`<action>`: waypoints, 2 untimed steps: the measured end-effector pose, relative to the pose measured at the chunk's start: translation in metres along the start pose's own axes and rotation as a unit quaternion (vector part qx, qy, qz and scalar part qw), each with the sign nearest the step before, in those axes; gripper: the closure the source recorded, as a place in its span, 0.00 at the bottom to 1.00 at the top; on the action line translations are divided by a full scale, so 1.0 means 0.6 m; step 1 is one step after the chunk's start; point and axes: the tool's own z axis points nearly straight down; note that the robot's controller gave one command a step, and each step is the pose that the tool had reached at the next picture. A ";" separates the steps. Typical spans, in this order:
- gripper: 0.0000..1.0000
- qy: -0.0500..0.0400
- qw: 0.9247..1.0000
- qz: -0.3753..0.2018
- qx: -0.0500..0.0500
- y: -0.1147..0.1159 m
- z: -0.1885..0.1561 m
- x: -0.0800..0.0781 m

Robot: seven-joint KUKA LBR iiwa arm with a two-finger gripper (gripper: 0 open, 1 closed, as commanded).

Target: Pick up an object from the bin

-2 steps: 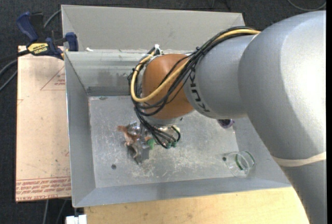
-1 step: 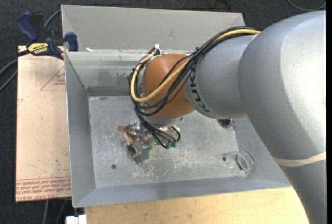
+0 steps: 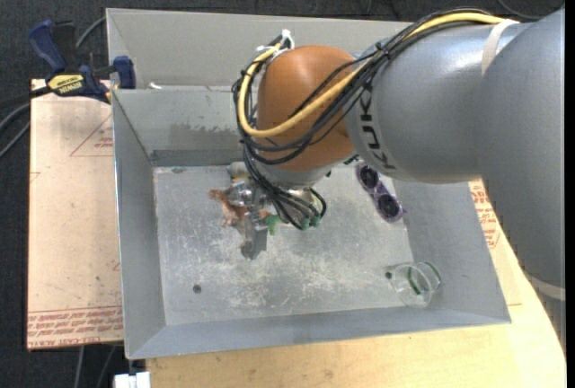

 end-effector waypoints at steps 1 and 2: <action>1.00 0.000 1.000 0.000 0.000 0.000 0.000 0.000; 1.00 -0.001 1.000 -0.010 0.000 0.044 -0.213 -0.017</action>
Offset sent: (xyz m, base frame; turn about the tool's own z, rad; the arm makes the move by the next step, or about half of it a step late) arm 0.0015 0.0274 0.1283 -0.0195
